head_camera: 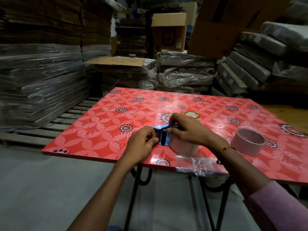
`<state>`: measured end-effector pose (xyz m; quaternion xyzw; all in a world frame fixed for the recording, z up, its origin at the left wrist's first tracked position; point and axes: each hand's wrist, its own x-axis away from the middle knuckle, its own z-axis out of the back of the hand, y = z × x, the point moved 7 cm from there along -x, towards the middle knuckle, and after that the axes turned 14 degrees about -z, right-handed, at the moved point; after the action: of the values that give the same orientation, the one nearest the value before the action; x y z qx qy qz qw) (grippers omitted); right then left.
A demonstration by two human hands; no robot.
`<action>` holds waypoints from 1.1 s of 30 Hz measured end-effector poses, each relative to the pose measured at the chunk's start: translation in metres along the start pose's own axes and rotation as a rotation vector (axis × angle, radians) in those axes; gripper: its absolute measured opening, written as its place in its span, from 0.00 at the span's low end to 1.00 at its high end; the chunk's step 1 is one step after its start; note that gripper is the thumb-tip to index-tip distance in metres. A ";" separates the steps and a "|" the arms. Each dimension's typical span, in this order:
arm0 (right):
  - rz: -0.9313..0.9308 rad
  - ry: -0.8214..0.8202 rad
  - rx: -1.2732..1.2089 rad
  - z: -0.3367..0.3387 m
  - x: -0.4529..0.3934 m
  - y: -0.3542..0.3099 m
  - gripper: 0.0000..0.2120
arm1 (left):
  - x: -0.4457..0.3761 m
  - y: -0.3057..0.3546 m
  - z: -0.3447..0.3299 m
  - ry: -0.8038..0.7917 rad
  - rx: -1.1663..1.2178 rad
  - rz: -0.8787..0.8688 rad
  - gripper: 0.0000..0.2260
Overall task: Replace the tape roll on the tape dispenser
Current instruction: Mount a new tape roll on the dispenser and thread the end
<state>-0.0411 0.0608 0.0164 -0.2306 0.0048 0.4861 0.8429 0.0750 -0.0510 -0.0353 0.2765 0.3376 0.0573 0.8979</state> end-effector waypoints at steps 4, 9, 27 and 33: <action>-0.009 -0.044 0.092 0.000 -0.002 -0.002 0.10 | -0.003 -0.004 0.001 -0.038 0.068 0.036 0.12; 0.013 -0.035 0.073 0.003 0.003 0.003 0.12 | -0.005 -0.003 0.004 -0.134 0.113 0.007 0.10; 0.027 -0.002 0.054 0.004 0.004 0.008 0.12 | 0.001 -0.007 0.013 -0.300 0.144 -0.078 0.08; 0.035 0.008 0.032 0.000 0.004 0.013 0.12 | 0.002 -0.011 0.016 -0.340 0.240 -0.031 0.05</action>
<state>-0.0493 0.0698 0.0104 -0.2191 0.0201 0.4998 0.8377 0.0856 -0.0673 -0.0321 0.3821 0.1899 -0.0449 0.9033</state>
